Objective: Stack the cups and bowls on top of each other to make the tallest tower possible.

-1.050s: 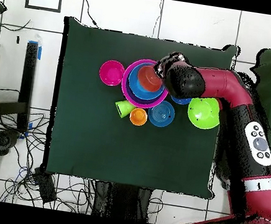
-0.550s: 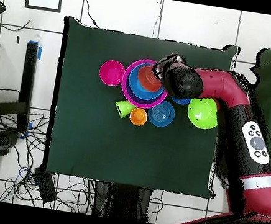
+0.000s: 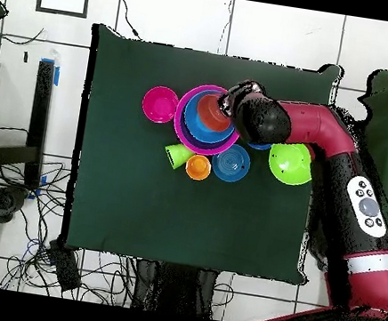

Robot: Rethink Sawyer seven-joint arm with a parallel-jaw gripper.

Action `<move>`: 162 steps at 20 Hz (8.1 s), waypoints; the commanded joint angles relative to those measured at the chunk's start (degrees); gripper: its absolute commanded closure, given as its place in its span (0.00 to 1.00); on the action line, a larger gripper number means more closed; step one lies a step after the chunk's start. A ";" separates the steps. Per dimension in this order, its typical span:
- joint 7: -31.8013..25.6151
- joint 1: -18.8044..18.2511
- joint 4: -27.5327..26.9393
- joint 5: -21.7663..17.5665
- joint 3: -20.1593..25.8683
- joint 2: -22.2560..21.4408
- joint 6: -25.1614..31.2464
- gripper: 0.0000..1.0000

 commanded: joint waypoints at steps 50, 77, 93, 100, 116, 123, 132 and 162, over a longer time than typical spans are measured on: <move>12.73 8.11 2.78 -14.48 -13.57 0.52 -16.33 1.00; 14.58 10.58 6.52 -0.82 -18.11 -2.90 -15.63 0.00; 8.87 9.00 6.81 2.50 -17.80 -0.72 -14.12 0.00; 11.40 10.12 6.77 2.18 -18.87 -0.84 -17.12 1.00; 13.77 11.56 7.01 5.71 -21.42 1.50 -16.78 1.00; 19.63 14.24 9.16 6.60 -25.77 2.76 -23.67 1.00; 18.31 12.05 9.79 7.24 -24.62 6.66 -25.28 1.00; 17.07 13.19 14.99 13.47 -26.99 -5.82 -18.25 0.00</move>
